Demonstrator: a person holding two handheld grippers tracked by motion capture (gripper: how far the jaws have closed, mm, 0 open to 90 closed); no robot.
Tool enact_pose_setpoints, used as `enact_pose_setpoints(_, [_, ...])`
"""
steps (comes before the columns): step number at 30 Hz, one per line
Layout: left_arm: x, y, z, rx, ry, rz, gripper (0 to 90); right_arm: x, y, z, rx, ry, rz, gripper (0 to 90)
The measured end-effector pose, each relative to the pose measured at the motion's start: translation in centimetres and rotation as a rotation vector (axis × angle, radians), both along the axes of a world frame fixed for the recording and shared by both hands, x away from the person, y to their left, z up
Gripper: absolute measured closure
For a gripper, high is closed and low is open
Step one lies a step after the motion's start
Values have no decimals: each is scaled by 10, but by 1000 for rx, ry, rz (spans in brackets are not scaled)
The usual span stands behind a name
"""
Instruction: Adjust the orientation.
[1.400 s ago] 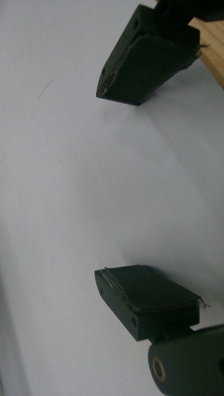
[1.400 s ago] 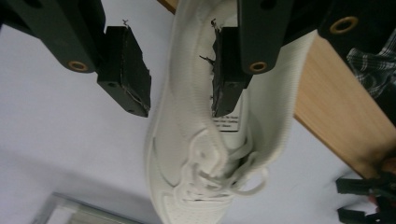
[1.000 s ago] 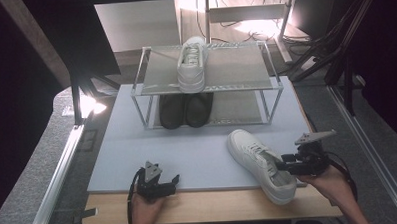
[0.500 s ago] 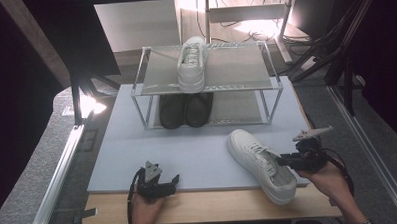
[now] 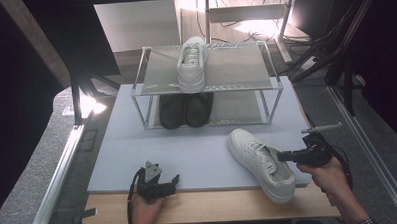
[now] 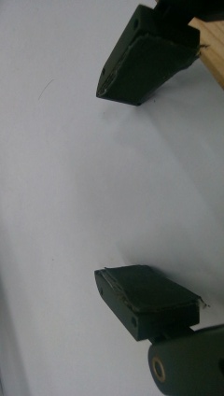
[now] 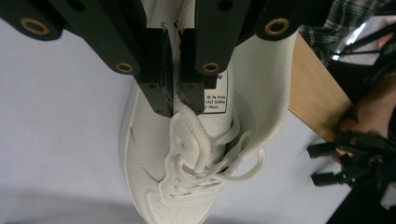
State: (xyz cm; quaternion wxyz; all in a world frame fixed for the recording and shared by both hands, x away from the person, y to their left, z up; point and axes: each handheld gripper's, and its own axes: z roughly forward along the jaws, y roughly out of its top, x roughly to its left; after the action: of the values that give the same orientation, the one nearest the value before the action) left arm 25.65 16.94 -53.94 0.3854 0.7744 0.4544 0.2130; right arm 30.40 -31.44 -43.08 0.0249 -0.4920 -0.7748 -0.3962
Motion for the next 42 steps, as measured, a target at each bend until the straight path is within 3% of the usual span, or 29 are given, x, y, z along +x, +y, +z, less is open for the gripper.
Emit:
enact_pose_setpoints(13, [0,0,0,0,0,0,120,8,-13,4,152,55,-45,847])
enact_pose_setpoints(23, [0,0,0,-1,0,0,120,14,-16,13,226,66,-61,854])
enact_pose_setpoints(32, [0,0,0,-1,0,0,120,17,-15,22,271,56,-67,855])
enact_pose_setpoints(42, [0,0,0,-1,-2,0,120,22,-16,46,339,23,-81,855])
